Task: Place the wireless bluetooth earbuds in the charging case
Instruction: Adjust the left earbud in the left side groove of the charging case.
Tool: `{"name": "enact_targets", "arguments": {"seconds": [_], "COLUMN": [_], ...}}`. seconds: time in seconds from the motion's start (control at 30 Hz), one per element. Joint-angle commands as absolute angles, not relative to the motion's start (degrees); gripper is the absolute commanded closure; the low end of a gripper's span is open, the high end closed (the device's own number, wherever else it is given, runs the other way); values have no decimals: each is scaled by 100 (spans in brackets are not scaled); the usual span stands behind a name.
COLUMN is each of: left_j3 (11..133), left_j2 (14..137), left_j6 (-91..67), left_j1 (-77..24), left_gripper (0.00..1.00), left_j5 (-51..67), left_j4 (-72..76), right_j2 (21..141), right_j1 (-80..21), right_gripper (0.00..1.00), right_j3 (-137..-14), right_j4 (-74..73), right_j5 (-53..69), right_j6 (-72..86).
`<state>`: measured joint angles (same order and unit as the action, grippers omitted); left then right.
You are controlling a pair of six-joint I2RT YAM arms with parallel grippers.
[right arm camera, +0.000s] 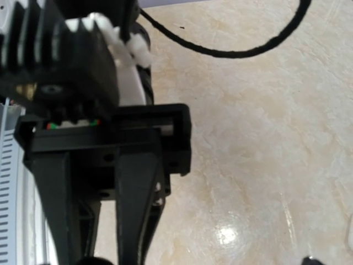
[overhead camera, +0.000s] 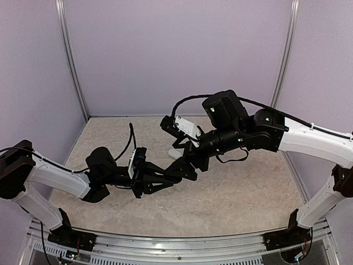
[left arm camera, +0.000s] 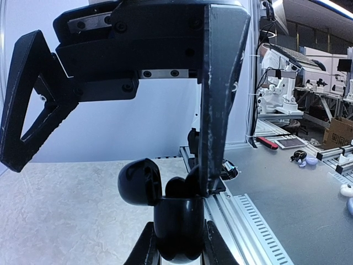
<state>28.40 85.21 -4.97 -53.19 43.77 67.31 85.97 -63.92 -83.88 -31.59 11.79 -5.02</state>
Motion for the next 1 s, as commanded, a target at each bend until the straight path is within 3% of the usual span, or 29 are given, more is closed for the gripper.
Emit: {"name": "enact_targets", "arguments": {"seconds": [0.0,0.47,0.73,0.97], "left_j3": [2939,2944,2930,2910], "left_j2": [8376,8410,8483,8472], "left_j6": [-418,-490,-571,-590], "left_j1": [-5362,-5335,-5323,-5322], "left_gripper": [98,98,98,98], "left_j5": [4514,4587,4614,4612], "left_j4": [6935,7016,7144,7162], "right_j2": [8581,8380,7948,8024], "right_j1": [-6252,-6185,-6191,-6221], "right_gripper": [3,3,3,3], "right_j3": [-8477,-8439,-8267,-8402], "right_j4": [-3374,-3451,-2868,-3294], "right_j5": [799,765,1372,1666], "right_j6": [-515,-583,-695,-887]}}
